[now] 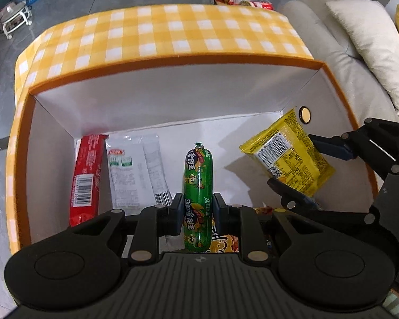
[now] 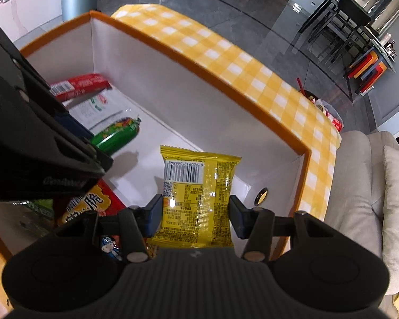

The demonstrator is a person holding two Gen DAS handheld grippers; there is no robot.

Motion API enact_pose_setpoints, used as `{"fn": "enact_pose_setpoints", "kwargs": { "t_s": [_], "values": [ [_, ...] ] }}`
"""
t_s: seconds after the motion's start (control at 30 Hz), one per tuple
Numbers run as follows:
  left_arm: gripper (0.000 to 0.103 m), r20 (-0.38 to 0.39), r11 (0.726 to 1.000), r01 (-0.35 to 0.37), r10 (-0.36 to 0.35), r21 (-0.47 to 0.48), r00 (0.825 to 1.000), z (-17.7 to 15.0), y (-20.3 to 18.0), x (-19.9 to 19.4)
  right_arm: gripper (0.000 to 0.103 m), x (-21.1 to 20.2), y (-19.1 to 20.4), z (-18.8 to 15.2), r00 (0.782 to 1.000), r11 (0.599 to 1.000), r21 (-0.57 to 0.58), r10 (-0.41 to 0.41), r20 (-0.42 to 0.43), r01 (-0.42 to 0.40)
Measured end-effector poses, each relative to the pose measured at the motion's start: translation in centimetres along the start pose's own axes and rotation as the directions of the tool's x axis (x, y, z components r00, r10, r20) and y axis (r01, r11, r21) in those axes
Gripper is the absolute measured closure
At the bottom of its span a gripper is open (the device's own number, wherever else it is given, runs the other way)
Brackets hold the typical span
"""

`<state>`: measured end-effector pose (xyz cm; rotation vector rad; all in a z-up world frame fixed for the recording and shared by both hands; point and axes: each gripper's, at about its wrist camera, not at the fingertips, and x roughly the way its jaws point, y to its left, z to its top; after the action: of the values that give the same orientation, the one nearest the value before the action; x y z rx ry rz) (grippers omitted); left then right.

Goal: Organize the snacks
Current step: 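Lower both snacks into the box and open both grippers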

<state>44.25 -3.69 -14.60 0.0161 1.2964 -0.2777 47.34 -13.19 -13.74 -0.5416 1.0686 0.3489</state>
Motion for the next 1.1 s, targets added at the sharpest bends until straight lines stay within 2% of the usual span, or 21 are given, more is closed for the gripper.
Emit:
{"fn": "enact_pose_setpoints", "kwargs": {
  "t_s": [0.17,0.5,0.57,0.63,0.67,0.73,0.83,0.93,1.1],
  "values": [
    [0.079,-0.023,1.000,-0.012,0.012,-0.009,1.000,-0.3,0.1,0.7,0.053,0.6,0.4,-0.3,1.000,1.000,-0.005,0.008,-0.013,-0.008],
    [0.079,0.002,1.000,-0.017,0.017,-0.026,1.000,-0.4,0.1,-0.4,0.052,0.3,0.6,-0.3,1.000,1.000,-0.016,0.004,-0.024,-0.004],
    [0.073,0.008,0.999,-0.019,0.019,-0.032,1.000,-0.4,0.2,-0.8,0.048,0.1,0.5,-0.3,1.000,1.000,-0.015,0.001,-0.029,-0.002],
    [0.056,0.016,0.999,-0.019,0.019,-0.045,1.000,-0.5,0.3,-1.3,0.031,-0.1,0.4,-0.2,1.000,1.000,-0.008,-0.004,-0.026,0.004],
    [0.052,0.025,0.999,-0.016,0.017,-0.052,1.000,-0.5,0.4,-1.5,0.028,-0.3,0.3,-0.3,1.000,1.000,-0.002,-0.003,-0.022,0.003],
    [0.037,0.045,0.998,-0.015,0.018,-0.055,0.999,-0.7,0.4,-2.1,0.023,-0.6,0.1,-0.3,1.000,1.000,0.013,0.007,-0.014,-0.007],
    [0.028,0.071,0.998,-0.032,0.036,-0.057,0.997,-0.9,0.5,-3.1,0.015,-1.2,0.0,-0.3,1.000,0.999,0.035,0.005,-0.007,-0.005],
    [0.020,0.095,0.998,-0.033,0.039,-0.060,0.995,-1.1,0.5,-4.1,0.013,-1.9,-0.1,-0.3,1.000,0.999,0.038,-0.007,0.010,0.006],
    [0.016,0.133,0.999,-0.026,0.030,-0.037,0.991,-1.9,0.4,-6.0,0.009,-3.6,-0.3,-0.3,0.999,0.997,0.078,-0.005,0.052,0.001]
  ]
}}
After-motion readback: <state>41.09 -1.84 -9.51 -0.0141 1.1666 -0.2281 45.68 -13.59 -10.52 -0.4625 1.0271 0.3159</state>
